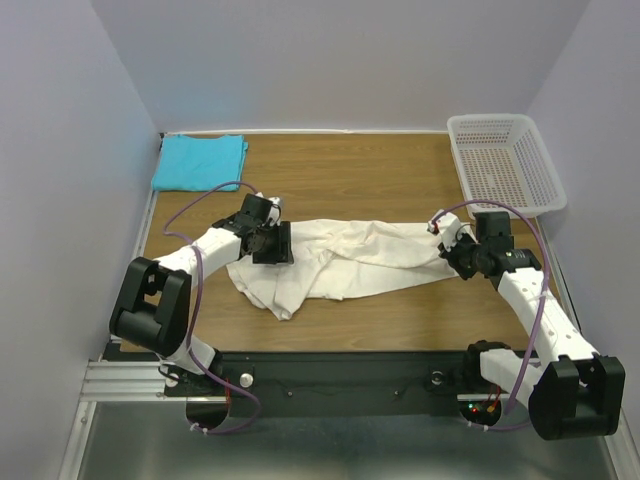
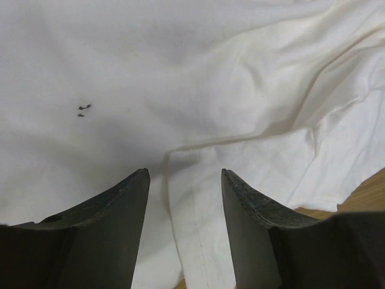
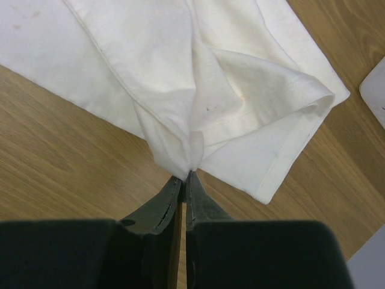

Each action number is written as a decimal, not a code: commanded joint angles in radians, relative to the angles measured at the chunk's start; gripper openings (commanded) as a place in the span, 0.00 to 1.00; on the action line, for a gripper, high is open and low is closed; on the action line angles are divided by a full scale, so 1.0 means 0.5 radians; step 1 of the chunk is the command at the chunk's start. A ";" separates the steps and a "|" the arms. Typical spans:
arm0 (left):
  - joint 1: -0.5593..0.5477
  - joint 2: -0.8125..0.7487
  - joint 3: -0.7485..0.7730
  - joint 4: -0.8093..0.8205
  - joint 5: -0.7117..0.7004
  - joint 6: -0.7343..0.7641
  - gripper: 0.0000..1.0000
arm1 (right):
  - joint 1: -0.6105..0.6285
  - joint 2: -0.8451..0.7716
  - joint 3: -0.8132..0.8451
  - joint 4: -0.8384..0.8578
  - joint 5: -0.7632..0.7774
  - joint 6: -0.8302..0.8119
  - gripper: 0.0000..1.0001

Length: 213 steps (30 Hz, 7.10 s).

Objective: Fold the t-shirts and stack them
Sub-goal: Flatten the tshirt out

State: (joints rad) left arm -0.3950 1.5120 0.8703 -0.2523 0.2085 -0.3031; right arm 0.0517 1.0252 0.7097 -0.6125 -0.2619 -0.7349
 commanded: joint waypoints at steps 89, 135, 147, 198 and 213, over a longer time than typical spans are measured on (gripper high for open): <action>-0.652 0.023 0.250 -0.164 0.648 -0.265 0.45 | -0.017 -0.084 0.111 0.068 0.005 0.138 0.01; -0.640 -0.066 0.125 -0.606 0.240 0.174 0.38 | -0.014 -0.041 0.151 0.071 -0.007 0.135 0.01; -0.640 -0.115 0.152 -0.643 0.249 0.164 0.57 | -0.014 -0.050 0.151 0.071 0.002 0.132 0.01; -0.271 -0.848 1.287 -0.655 -1.324 0.272 0.00 | -0.014 0.177 1.458 0.102 0.256 0.488 0.00; -0.268 -1.260 1.867 0.893 -1.218 0.763 0.00 | -0.011 0.410 3.165 0.102 0.361 0.592 0.01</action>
State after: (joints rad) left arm -0.5327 0.9028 1.7496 -0.1257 -0.4747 0.0055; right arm 0.0521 1.2076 2.0544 -0.6167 -0.1043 -0.4622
